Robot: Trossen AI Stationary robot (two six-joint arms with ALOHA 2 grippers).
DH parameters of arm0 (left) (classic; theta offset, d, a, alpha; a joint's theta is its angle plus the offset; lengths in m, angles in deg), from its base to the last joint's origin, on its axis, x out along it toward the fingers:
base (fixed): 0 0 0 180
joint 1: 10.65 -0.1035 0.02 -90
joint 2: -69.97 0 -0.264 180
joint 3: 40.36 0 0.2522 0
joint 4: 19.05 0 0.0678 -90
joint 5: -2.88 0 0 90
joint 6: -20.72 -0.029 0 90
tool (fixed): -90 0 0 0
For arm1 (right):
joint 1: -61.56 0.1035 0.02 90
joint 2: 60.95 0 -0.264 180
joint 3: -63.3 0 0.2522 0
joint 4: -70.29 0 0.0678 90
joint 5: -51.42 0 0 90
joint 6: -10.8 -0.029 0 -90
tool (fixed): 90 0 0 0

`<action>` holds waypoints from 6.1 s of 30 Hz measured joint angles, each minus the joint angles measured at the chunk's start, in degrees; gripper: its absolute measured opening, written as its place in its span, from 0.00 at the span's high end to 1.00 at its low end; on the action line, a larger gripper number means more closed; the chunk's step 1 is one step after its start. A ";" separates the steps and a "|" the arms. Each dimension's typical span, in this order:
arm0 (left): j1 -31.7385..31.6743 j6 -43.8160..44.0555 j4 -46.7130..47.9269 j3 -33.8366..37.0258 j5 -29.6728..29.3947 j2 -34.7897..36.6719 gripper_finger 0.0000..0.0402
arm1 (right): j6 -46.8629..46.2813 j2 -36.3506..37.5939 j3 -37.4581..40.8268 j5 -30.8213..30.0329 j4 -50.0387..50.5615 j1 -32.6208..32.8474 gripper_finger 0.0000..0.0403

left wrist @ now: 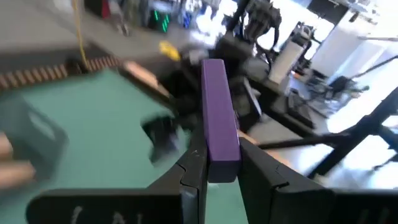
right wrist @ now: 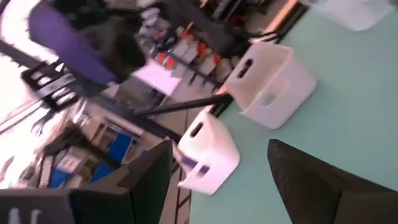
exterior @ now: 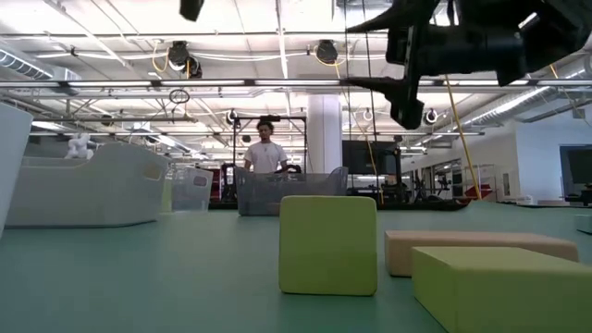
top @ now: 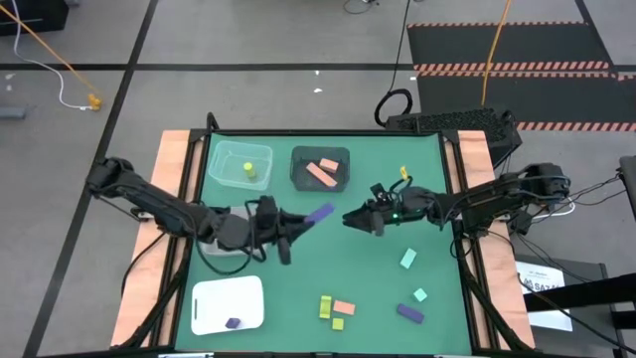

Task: Sort & place blocks by color
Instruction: Put the top violet block into the white bin, then put the top blue block into the dark white bin

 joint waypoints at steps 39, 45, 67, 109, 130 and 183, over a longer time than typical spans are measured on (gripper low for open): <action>32.76 91.91 53.93 0.00 35.15 3.63 0.64 | -12.79 25.79 -0.70 11.17 73.44 19.72 0.38; 32.76 89.40 54.57 0.00 37.37 3.63 0.48 | -17.82 25.79 -0.70 8.25 71.08 19.89 0.38; 32.34 88.89 61.97 0.02 37.33 3.63 0.49 | -54.07 24.63 -0.68 -6.25 85.06 19.87 0.38; 24.70 73.93 82.57 0.06 35.37 4.70 0.52 | 49.00 20.25 -16.53 -20.44 63.79 14.19 0.38; 24.70 87.48 80.32 0.04 29.73 4.70 0.53 | 75.51 9.63 -13.36 -2.76 94.00 15.48 0.38; 7.17 48.55 60.47 0.00 6.33 4.70 0.61 | 33.17 15.89 -5.79 -32.61 43.25 14.45 0.73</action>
